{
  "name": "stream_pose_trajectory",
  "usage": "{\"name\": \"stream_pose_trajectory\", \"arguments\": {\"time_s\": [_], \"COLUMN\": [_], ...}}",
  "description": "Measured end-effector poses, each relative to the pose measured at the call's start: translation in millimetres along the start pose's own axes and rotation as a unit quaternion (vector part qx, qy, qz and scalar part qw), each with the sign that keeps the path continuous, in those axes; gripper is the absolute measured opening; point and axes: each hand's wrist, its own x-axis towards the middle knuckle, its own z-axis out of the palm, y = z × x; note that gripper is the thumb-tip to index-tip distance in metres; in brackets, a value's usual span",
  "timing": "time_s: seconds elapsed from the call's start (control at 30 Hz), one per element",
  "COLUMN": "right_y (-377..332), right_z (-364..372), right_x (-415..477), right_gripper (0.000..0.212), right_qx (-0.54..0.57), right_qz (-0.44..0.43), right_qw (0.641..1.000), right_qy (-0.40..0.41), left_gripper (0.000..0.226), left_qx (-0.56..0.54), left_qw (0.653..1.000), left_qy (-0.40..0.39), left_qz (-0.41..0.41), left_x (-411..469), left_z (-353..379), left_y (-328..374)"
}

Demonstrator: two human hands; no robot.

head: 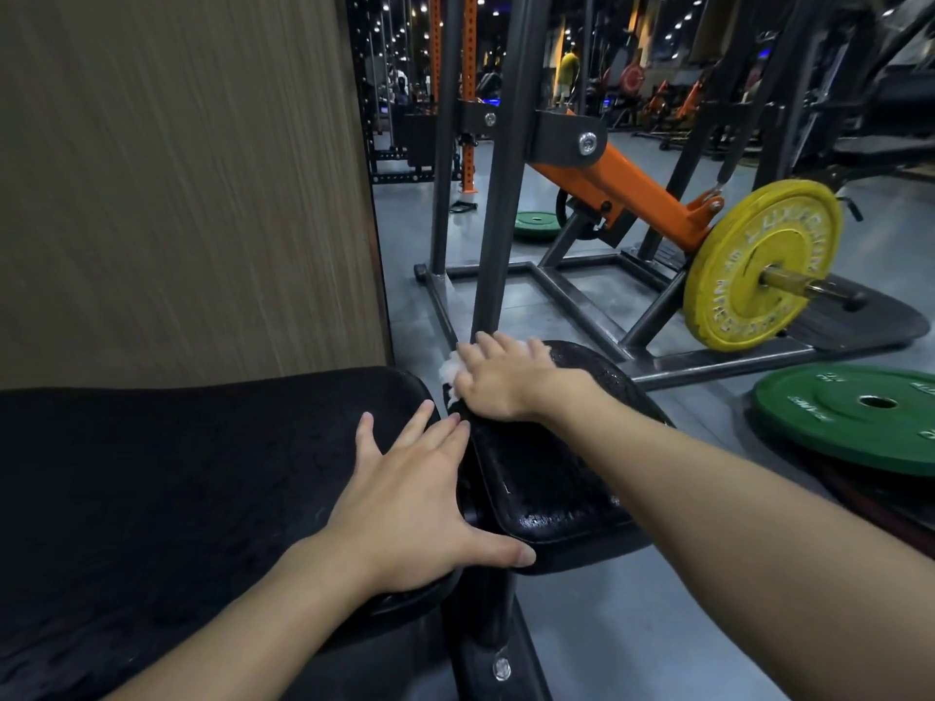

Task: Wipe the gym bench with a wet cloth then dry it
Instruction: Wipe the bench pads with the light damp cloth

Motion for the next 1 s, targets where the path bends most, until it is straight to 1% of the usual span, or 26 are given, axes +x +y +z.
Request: {"name": "stream_pose_trajectory", "arguments": {"time_s": [0.1,0.17,0.37,0.43,0.5,0.57,0.7,0.77,0.83,0.9,1.0], "right_y": [4.9,23.2,92.9,96.9,82.9,57.3,10.0,1.2,5.4,23.0,67.9], "right_z": [2.8,3.4,3.4,4.9,6.6,7.9,13.2,17.3,18.9,17.3,15.1], "right_x": [-10.8,-17.6,-33.8,-34.9,-34.2,-35.0,-49.7,-61.5,-71.9,-76.0,-74.3], "right_gripper": [0.059,0.059,0.059,0.062,0.065,0.065,0.063,0.061,0.059,0.059,0.059], "right_qx": [0.005,0.01,0.038,0.042,0.03,0.01,-0.002,-0.004,-0.004,-0.001,0.008], "right_qz": [-0.049,-0.043,0.062,0.094,0.112,0.095,0.01,-0.034,-0.064,-0.058,0.012], "right_qw": [0.999,0.999,0.997,0.995,0.993,0.995,1.0,0.999,0.997,0.998,0.999], "right_qy": [0.003,0.001,0.005,0.002,-0.003,0.001,0.016,0.026,0.035,0.036,0.033], "left_gripper": [0.133,0.133,0.135,0.135,0.136,0.136,0.137,0.133,0.132,0.133,0.133], "left_qx": [0.0,-0.001,-0.007,-0.009,-0.006,-0.007,-0.033,-0.052,-0.053,-0.037,-0.027], "left_qw": [1.0,1.0,1.0,1.0,1.0,1.0,0.999,0.998,0.998,0.999,0.999], "left_qy": [0.002,0.003,0.009,0.01,0.011,0.013,0.035,0.044,0.035,0.023,0.023], "left_qz": [0.0,-0.001,0.002,0.004,0.003,0.0,-0.006,-0.004,-0.008,-0.009,-0.002], "left_x": [-1.4,-1.5,-0.7,-0.8,-1.0,-0.9,-1.9,-2.0,-2.1,-1.9,-1.3], "left_z": [-0.4,-0.1,0.9,1.0,0.8,0.4,0.6,1.1,1.3,1.3,1.7], "left_y": [0.4,0.0,-0.3,-0.5,-0.6,-0.3,1.4,1.5,1.8,2.0,2.0]}}
